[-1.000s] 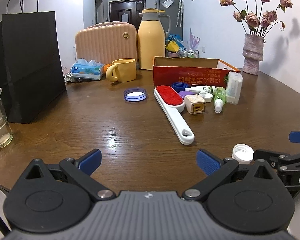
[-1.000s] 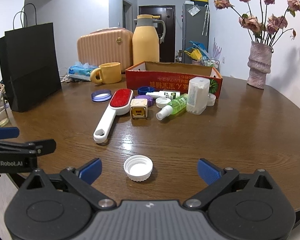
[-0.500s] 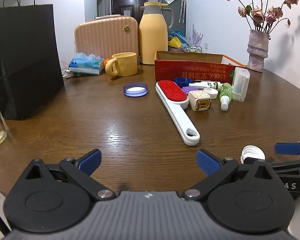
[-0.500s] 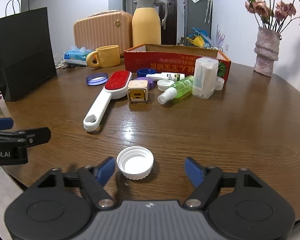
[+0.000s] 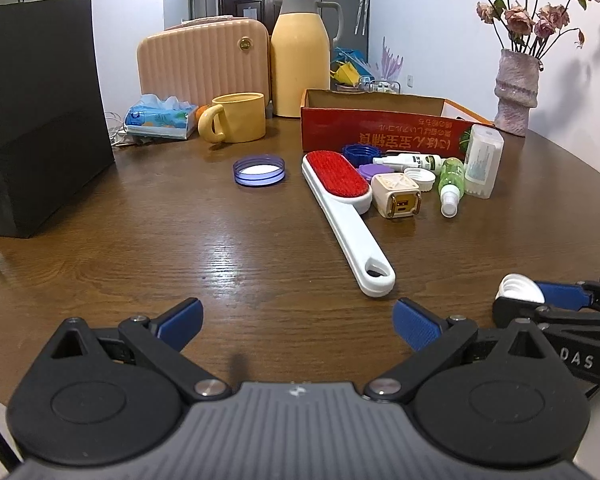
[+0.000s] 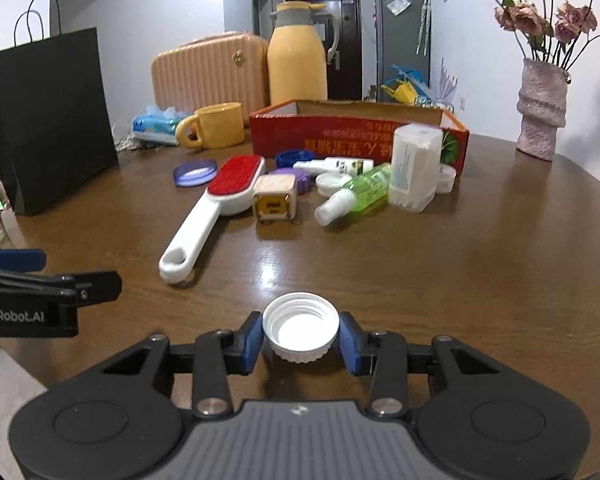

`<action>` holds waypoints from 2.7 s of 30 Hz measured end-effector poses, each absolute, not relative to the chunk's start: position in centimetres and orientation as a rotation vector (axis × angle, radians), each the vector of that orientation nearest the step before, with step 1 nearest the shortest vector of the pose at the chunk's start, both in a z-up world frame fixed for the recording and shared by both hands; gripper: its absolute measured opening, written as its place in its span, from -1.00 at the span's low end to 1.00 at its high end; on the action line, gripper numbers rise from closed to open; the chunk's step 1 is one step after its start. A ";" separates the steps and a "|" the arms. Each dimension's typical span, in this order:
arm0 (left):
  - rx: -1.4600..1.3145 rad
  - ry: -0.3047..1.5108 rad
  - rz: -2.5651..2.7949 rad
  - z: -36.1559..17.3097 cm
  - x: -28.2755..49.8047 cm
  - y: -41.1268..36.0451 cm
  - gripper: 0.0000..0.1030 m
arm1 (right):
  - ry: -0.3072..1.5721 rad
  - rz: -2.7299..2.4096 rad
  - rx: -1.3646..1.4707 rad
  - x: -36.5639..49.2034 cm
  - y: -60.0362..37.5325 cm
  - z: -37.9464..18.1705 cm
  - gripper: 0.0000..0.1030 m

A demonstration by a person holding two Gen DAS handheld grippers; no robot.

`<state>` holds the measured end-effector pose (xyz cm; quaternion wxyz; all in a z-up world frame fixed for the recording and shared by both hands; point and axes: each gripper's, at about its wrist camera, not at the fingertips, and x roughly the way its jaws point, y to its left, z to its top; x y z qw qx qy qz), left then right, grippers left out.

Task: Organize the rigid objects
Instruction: 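Grasp the white square plug with the left gripper while the right holds the cap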

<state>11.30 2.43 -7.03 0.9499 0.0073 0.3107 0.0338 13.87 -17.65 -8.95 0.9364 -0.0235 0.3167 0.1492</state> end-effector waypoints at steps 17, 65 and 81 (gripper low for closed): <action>0.010 0.644 0.089 -6.4 16.6 1.2 1.00 | 0.602 0.270 -0.015 18.5 -20.6 -8.2 -0.23; 0.015 0.714 0.049 -6.9 28.8 -6.8 0.01 | 0.547 0.214 0.094 25.7 -25.5 -9.2 -0.23; 0.001 0.759 0.071 -9.0 30.3 -6.9 -0.20 | 0.574 0.220 0.146 26.2 -26.1 -9.8 -0.24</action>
